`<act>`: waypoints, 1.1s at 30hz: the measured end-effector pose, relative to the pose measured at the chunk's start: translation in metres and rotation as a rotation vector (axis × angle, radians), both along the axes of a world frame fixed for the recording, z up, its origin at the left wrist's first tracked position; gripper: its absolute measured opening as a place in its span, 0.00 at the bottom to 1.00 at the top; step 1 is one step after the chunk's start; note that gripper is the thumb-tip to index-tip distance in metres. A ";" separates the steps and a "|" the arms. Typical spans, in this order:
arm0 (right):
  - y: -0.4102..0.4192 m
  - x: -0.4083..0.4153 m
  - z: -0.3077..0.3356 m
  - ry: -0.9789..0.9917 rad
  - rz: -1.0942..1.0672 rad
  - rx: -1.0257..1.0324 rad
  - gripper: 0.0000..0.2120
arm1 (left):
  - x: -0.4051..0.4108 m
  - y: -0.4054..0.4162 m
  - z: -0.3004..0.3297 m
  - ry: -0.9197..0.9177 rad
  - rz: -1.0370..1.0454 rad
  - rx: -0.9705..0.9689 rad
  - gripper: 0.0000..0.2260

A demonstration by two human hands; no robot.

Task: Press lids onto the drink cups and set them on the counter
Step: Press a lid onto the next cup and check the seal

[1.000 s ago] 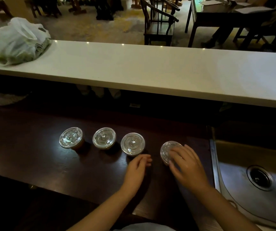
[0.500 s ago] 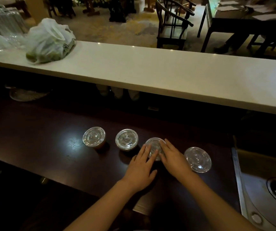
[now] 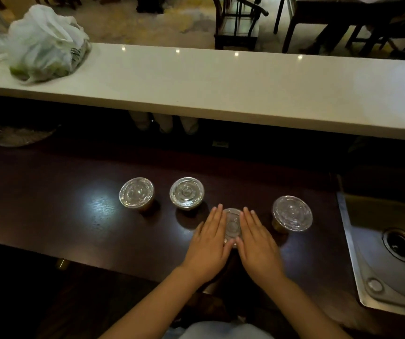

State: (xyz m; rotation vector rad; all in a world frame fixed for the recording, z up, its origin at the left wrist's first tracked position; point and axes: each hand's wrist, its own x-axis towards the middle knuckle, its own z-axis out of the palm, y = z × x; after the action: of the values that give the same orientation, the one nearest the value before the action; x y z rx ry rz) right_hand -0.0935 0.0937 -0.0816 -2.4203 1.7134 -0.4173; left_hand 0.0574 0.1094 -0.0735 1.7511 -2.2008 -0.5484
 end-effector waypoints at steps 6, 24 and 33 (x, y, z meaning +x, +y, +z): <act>0.006 0.004 -0.010 -0.020 -0.032 0.032 0.27 | -0.004 0.000 -0.006 -0.040 0.027 0.074 0.30; 0.027 -0.011 0.018 -0.102 -0.105 -0.130 0.18 | -0.002 0.014 0.003 0.001 0.052 0.007 0.30; 0.019 -0.009 -0.004 -0.005 0.008 0.127 0.27 | -0.011 0.021 -0.013 -0.021 0.082 0.022 0.28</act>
State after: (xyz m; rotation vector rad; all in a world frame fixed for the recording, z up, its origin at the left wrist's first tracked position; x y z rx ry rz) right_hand -0.1021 0.1128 -0.0856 -2.3338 1.6742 -0.3030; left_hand 0.0468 0.1305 -0.0860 1.8570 -2.1338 -0.5394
